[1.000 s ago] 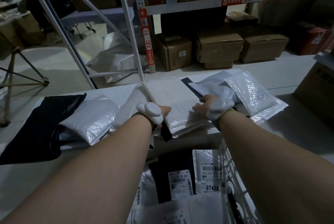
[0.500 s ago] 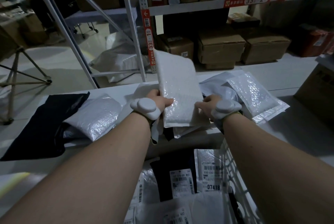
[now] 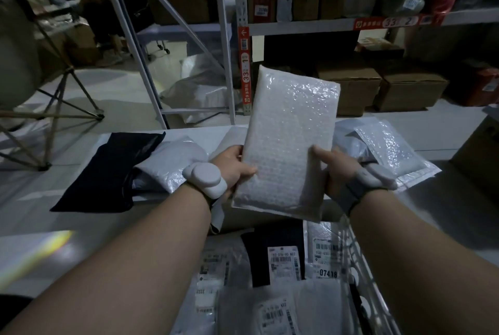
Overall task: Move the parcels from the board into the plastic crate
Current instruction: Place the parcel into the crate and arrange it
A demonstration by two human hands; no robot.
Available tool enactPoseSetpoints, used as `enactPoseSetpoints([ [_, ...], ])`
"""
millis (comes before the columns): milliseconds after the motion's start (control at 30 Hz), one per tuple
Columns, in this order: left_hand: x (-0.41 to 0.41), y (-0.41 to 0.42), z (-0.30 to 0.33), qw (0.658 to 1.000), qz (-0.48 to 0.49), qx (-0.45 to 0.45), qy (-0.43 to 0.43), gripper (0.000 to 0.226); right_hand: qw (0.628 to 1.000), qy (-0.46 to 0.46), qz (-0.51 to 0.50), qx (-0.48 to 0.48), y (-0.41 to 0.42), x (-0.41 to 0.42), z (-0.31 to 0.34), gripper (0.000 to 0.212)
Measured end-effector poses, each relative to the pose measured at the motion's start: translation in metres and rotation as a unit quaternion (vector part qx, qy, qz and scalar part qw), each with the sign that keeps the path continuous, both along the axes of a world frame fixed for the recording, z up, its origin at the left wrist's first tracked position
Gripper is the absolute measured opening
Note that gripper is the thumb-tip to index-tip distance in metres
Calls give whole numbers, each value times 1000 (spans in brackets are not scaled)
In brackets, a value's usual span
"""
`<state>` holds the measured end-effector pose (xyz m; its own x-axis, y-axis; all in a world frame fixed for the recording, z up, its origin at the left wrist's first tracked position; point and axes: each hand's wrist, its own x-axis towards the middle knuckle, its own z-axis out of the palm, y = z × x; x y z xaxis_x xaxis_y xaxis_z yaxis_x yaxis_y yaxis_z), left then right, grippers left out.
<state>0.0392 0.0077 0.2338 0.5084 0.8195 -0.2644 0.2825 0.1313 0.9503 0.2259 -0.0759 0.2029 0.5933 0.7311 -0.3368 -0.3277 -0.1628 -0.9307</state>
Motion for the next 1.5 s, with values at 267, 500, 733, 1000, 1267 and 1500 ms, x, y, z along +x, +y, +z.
enactPoseSetpoints([
  [267, -57, -2, -18, 1000, 14, 11, 18, 50, 996, 66, 48, 41, -15, -62, -9, 20],
  [500, -84, -15, -45, 999, 48, 3, -1, 45, 995, 80, 49, 15, -39, -90, -17, 23],
  [733, -90, -33, -46, 999, 31, -4, -24, 17, 997, 60, 54, -10, -65, -98, -15, 21],
  [1000, -93, -50, -64, 998, 5, -13, 68, 29, 977, -69, 107, -169, -88, -103, -34, 37],
  [1267, -106, -59, -74, 975, -76, 26, 207, 30, 934, -166, 158, -274, -100, -110, -54, 23],
  [1500, -115, -54, -73, 963, -73, 12, 261, 36, 930, -163, 182, -275, -98, -115, -59, 16],
])
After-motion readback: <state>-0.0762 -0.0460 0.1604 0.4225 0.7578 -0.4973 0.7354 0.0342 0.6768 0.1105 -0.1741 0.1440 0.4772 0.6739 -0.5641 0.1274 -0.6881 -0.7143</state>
